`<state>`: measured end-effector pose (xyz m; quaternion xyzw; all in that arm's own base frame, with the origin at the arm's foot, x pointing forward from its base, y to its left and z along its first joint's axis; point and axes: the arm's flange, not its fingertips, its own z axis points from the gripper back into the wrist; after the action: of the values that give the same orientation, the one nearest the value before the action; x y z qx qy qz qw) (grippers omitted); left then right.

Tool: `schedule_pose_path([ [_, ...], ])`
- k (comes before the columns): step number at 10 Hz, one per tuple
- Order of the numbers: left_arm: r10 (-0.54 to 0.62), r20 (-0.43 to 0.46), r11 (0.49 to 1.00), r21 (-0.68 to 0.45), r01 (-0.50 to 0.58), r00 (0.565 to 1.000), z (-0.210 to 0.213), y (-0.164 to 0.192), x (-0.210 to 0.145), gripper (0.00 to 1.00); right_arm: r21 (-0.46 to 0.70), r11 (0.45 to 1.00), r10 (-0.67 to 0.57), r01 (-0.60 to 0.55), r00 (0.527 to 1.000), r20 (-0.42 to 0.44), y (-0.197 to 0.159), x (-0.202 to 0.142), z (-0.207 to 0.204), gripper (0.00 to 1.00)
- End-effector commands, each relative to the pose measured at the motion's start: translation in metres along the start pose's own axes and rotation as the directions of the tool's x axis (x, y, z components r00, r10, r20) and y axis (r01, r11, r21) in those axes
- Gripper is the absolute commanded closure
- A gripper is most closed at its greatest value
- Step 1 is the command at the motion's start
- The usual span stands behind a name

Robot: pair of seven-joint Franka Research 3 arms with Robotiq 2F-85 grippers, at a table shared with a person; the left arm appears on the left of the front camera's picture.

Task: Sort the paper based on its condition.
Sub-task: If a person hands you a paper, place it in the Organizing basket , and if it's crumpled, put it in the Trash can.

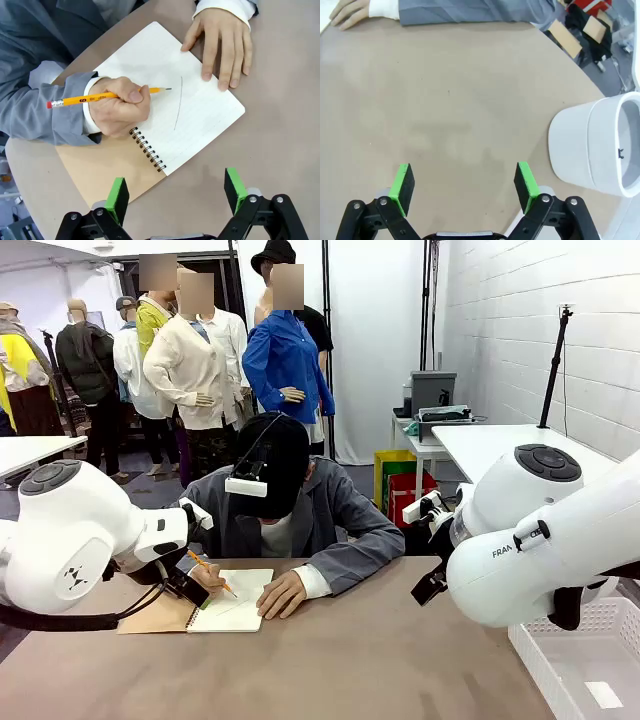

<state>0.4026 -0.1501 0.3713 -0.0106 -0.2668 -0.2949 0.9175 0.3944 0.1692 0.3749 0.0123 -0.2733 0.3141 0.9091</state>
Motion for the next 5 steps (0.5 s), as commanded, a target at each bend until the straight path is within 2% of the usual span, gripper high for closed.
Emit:
schedule_pose_path([
  [1,0.000,0.000,1.000,0.000,0.000,1.000,0.0000,0.0000,0.0000,0.00,0.000,1.000,0.000,0.000,1.000,0.000,0.0000,0.0000,-0.0001,0.00],
  [5,0.000,0.000,1.000,0.000,0.000,1.000,0.0000,0.0000,0.0000,0.00,0.000,1.000,0.000,0.000,1.000,0.000,0.0000,0.0000,-0.0001,0.00],
])
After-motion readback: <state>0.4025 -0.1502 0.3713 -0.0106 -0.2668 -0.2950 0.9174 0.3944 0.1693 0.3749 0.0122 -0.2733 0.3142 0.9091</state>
